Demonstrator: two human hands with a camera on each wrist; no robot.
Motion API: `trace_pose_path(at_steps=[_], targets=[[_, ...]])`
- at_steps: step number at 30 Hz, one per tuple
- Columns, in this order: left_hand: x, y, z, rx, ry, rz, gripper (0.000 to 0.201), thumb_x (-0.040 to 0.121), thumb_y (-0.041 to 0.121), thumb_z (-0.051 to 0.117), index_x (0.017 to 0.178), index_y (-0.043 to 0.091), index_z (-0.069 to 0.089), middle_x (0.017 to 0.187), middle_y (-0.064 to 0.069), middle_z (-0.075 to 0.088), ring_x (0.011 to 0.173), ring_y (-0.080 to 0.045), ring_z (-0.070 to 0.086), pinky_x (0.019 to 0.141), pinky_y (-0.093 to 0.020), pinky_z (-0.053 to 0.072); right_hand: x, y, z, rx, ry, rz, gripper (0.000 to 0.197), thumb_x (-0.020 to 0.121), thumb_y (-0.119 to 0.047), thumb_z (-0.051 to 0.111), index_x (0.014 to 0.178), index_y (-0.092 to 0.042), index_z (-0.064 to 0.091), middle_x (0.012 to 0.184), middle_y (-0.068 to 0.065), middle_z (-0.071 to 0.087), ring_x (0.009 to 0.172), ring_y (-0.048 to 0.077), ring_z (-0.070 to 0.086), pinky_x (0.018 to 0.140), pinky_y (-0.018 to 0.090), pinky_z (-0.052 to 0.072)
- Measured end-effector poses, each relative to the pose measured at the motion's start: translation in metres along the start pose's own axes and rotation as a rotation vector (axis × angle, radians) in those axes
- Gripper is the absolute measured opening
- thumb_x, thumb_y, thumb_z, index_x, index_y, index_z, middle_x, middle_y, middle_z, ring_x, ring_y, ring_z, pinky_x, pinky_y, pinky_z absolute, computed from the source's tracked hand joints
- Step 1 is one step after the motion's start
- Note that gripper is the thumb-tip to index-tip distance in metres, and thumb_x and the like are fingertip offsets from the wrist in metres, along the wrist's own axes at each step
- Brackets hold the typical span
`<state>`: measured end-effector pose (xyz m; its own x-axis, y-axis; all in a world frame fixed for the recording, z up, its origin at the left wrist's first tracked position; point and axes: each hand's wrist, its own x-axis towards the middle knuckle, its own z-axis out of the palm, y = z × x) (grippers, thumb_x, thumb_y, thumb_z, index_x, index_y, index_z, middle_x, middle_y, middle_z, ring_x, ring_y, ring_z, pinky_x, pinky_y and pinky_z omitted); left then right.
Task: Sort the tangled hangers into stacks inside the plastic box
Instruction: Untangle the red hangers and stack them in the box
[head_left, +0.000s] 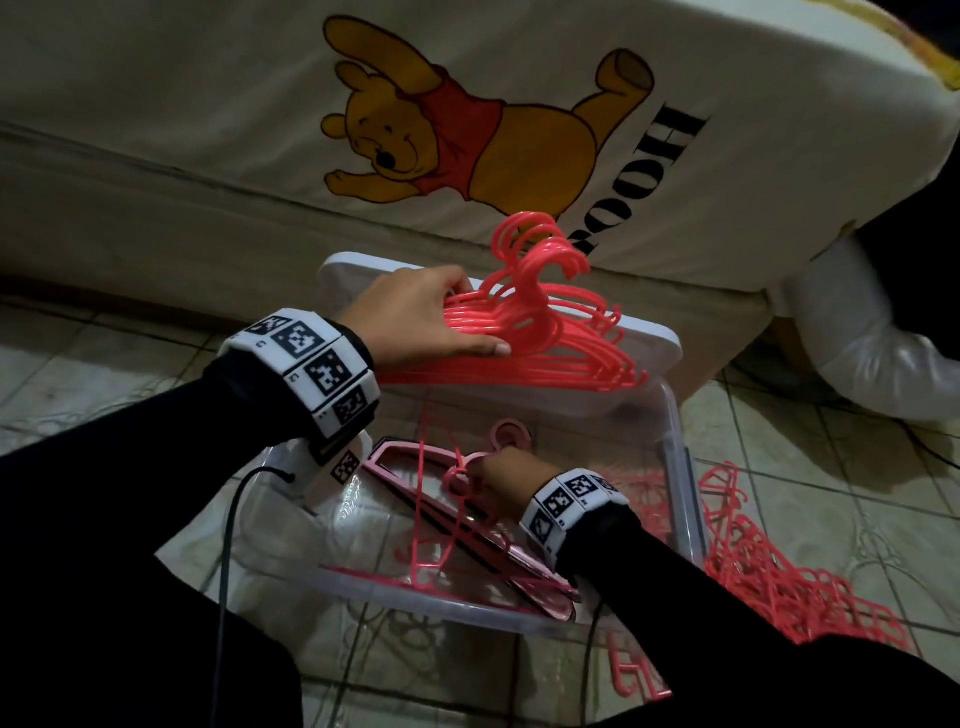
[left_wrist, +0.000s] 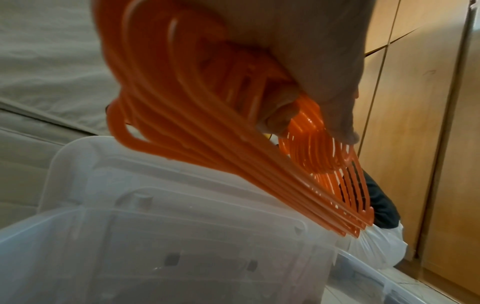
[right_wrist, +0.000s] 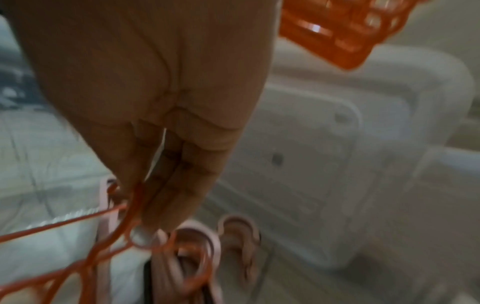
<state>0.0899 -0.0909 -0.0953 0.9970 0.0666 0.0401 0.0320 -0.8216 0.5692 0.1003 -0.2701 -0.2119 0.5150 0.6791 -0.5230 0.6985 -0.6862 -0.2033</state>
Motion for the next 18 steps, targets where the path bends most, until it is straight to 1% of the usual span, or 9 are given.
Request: trace_pose_path(at_steps=[2, 6, 8, 10, 12, 13, 15, 16, 18], targets=[[0.000, 0.000, -0.001, -0.007, 0.011, 0.003, 0.059, 0.055, 0.076, 0.065, 0.093, 0.032, 0.055, 0.080, 0.016, 0.058, 0.083, -0.010, 0.060, 0.071, -0.026, 0.044, -0.002, -0.002, -0.012, -0.026, 0.041, 0.028, 0.025, 0.090, -0.026, 0.052, 0.105, -0.012, 0.066, 0.104, 0.018, 0.064, 0.094, 0.037, 0.062, 0.077, 0.034, 0.049], [-0.002, 0.002, -0.002, -0.039, 0.051, 0.014, 0.066, 0.048, 0.082, 0.060, 0.092, 0.033, 0.054, 0.081, 0.015, 0.059, 0.081, -0.010, 0.060, 0.069, -0.026, 0.043, -0.012, -0.002, -0.035, -0.078, 0.136, 0.025, 0.023, 0.087, -0.019, 0.054, 0.105, -0.014, 0.068, 0.103, 0.017, 0.066, 0.095, 0.034, 0.064, 0.081, 0.036, 0.052], [-0.002, 0.004, -0.004, -0.069, 0.092, 0.019, 0.068, 0.045, 0.083, 0.056, 0.090, 0.033, 0.054, 0.079, 0.016, 0.059, 0.079, -0.008, 0.060, 0.068, -0.026, 0.042, -0.020, 0.003, -0.045, -0.054, 0.191, 0.037, 0.025, 0.086, -0.016, 0.055, 0.107, -0.020, 0.068, 0.107, 0.014, 0.066, 0.098, 0.032, 0.064, 0.083, 0.036, 0.051], [-0.003, 0.004, -0.006, -0.086, 0.135, 0.023, 0.067, 0.045, 0.084, 0.055, 0.088, 0.032, 0.055, 0.076, 0.018, 0.059, 0.074, -0.005, 0.059, 0.065, -0.024, 0.042, -0.031, 0.010, -0.057, 0.011, 0.278, 0.052, 0.023, 0.084, -0.017, 0.057, 0.102, -0.023, 0.069, 0.106, 0.011, 0.067, 0.099, 0.030, 0.063, 0.084, 0.032, 0.050], [-0.003, 0.005, -0.009, -0.074, 0.179, 0.025, 0.065, 0.049, 0.084, 0.054, 0.088, 0.032, 0.055, 0.075, 0.019, 0.058, 0.069, 0.002, 0.055, 0.061, -0.017, 0.039, -0.043, 0.018, -0.067, 0.108, 0.362, 0.075, 0.021, 0.082, -0.015, 0.058, 0.099, -0.020, 0.070, 0.101, 0.010, 0.069, 0.096, 0.028, 0.063, 0.081, 0.029, 0.048], [-0.003, 0.004, -0.011, -0.074, 0.205, 0.023, 0.065, 0.049, 0.085, 0.054, 0.089, 0.033, 0.055, 0.077, 0.019, 0.059, 0.069, 0.003, 0.055, 0.060, -0.016, 0.039, -0.049, 0.022, -0.071, 0.166, 0.406, 0.087, 0.022, 0.082, -0.012, 0.059, 0.100, -0.017, 0.070, 0.097, 0.009, 0.071, 0.094, 0.026, 0.064, 0.080, 0.028, 0.047], [-0.002, 0.002, -0.013, -0.088, 0.253, 0.009, 0.071, 0.050, 0.088, 0.053, 0.091, 0.031, 0.056, 0.085, 0.012, 0.064, 0.074, -0.006, 0.059, 0.065, -0.025, 0.047, -0.060, 0.031, -0.079, 0.347, 0.490, 0.100, 0.023, 0.081, -0.007, 0.062, 0.102, -0.015, 0.066, 0.090, 0.009, 0.071, 0.084, 0.024, 0.066, 0.078, 0.030, 0.048], [-0.001, 0.001, -0.015, -0.087, 0.273, -0.005, 0.073, 0.050, 0.091, 0.052, 0.091, 0.031, 0.056, 0.088, 0.009, 0.066, 0.078, -0.010, 0.062, 0.072, -0.030, 0.051, -0.065, 0.033, -0.082, 0.480, 0.521, 0.091, 0.023, 0.081, -0.004, 0.063, 0.101, -0.015, 0.063, 0.085, 0.010, 0.071, 0.076, 0.022, 0.066, 0.073, 0.032, 0.051], [0.000, 0.000, -0.017, -0.068, 0.302, -0.042, 0.075, 0.049, 0.095, 0.047, 0.091, 0.033, 0.054, 0.090, 0.009, 0.067, 0.084, -0.015, 0.064, 0.080, -0.039, 0.053, -0.073, 0.036, -0.087, 0.761, 0.547, 0.056, 0.021, 0.083, 0.004, 0.061, 0.094, -0.014, 0.058, 0.075, 0.012, 0.067, 0.057, 0.015, 0.061, 0.059, 0.029, 0.052]])
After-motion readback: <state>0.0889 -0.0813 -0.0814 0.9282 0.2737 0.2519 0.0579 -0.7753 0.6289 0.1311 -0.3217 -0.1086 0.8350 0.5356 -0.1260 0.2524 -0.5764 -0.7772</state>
